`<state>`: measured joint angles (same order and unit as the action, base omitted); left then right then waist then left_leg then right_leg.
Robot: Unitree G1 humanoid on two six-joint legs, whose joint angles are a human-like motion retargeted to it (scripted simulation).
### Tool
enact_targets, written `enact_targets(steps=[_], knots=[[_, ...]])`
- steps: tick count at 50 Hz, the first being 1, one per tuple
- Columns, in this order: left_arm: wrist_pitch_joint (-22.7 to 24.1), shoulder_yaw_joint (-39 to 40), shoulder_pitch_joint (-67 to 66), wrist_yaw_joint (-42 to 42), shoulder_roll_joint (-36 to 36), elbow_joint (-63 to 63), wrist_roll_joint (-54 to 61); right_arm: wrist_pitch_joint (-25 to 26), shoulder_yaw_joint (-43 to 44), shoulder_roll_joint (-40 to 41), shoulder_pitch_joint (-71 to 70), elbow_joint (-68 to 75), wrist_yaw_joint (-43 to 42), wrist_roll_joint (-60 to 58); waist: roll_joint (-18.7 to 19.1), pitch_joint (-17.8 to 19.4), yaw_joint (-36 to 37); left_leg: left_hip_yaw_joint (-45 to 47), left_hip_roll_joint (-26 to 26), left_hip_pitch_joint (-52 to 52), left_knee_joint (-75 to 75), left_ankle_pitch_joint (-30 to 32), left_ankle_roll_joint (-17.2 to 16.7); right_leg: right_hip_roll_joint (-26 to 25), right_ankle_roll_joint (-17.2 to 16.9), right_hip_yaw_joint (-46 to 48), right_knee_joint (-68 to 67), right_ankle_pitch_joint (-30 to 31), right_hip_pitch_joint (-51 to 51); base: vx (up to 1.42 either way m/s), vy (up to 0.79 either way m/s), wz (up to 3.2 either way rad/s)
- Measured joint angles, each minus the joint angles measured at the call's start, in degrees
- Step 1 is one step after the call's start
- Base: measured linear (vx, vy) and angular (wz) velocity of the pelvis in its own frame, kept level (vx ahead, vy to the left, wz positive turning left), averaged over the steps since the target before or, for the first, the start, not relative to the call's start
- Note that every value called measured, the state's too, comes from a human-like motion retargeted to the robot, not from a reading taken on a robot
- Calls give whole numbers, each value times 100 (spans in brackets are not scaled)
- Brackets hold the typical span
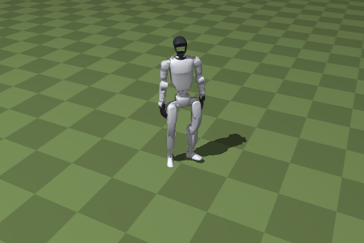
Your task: In place motions
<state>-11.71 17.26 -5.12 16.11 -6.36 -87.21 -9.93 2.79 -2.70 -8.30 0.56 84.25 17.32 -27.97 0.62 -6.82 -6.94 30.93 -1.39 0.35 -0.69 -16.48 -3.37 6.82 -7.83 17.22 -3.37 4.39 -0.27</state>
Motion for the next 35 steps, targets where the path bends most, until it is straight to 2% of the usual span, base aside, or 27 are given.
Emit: enact_targets(steps=[35], knots=[[-1,-28,11,2,9,1,21,4,31,-1,9,-4,-6,32,6,-3,26,19,-7,-4,4,-10,-8,-6,3,6,-1,-7,-4,0,0,0]])
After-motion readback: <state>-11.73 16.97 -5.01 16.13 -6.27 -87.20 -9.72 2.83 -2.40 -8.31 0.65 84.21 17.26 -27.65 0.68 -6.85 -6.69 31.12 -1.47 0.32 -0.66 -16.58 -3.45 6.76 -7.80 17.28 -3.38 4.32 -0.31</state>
